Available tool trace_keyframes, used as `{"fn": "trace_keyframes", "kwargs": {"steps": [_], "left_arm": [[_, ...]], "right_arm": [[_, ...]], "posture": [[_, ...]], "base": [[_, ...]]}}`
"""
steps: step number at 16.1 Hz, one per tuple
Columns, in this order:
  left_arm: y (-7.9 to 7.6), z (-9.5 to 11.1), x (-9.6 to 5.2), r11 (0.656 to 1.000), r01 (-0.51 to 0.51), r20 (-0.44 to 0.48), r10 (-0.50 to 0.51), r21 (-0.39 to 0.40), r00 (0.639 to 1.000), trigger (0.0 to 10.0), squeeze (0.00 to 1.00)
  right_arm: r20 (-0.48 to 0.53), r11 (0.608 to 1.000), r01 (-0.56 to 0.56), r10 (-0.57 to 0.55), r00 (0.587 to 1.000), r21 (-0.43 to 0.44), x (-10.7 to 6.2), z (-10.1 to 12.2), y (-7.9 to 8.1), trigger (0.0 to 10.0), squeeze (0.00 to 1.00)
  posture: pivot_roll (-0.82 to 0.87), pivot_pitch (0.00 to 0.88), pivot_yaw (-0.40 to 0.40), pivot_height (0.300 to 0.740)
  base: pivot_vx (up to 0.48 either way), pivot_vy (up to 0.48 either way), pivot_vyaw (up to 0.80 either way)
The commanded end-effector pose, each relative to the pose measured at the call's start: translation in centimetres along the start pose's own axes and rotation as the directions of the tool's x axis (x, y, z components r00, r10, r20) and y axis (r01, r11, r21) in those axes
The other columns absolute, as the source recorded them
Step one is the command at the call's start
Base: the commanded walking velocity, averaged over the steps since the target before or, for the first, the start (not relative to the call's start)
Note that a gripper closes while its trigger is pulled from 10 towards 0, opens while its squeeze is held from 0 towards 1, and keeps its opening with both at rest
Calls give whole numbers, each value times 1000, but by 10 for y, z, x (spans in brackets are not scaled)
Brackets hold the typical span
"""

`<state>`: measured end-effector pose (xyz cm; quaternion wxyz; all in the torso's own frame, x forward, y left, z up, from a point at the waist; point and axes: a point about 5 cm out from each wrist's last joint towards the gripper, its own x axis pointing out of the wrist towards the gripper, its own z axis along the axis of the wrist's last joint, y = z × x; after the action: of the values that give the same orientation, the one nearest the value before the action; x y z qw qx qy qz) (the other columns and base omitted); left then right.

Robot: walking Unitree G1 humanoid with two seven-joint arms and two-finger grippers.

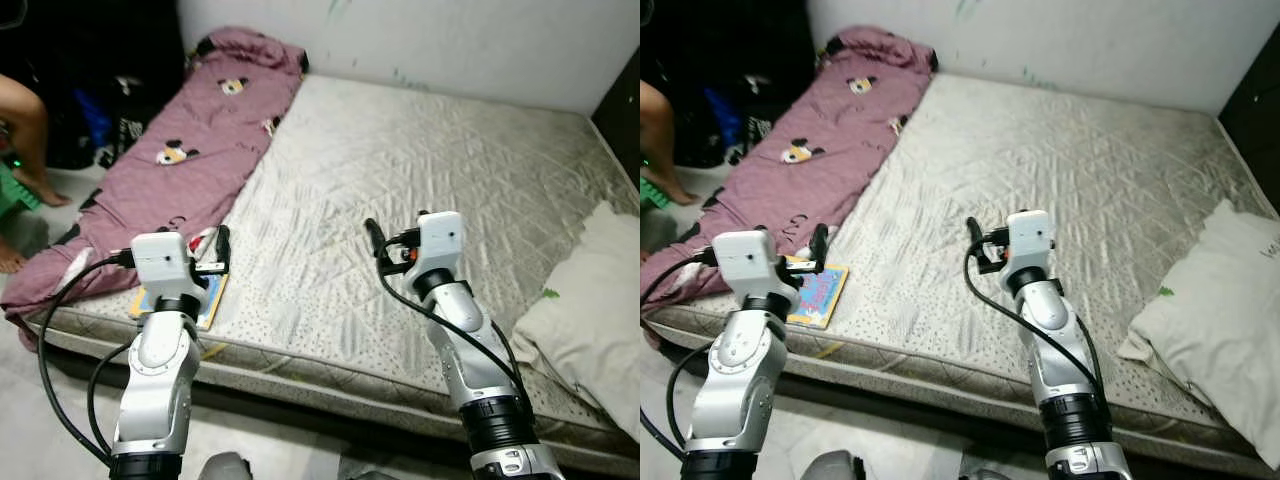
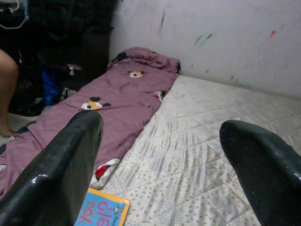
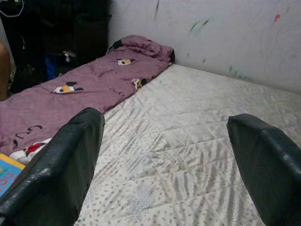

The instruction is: Clean up the room

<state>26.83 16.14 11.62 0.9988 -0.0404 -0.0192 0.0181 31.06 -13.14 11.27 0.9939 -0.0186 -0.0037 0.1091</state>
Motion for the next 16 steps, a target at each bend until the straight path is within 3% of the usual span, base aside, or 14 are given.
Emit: {"fn": "trace_keyframes", "kwargs": {"steps": [1, 16], "left_arm": [[-6, 1, 1, 1000, 30, -3, -30, -8, 1000, 10000, 0], [-8, 0, 3, 999, 48, -4, -48, -16, 999, 10000, 0]], "right_arm": [[-4, 1000, 16, -16, 1000, -12, 0, 1, -8, 10000, 0], [-7, 1000, 12, -13, 1000, -14, 2, 0, -8, 10000, 0]], "posture": [[-92, 0, -63, 740], [-93, 0, -64, 740]], "base": [[0, -292, 0], [0, -338, 0]]}}
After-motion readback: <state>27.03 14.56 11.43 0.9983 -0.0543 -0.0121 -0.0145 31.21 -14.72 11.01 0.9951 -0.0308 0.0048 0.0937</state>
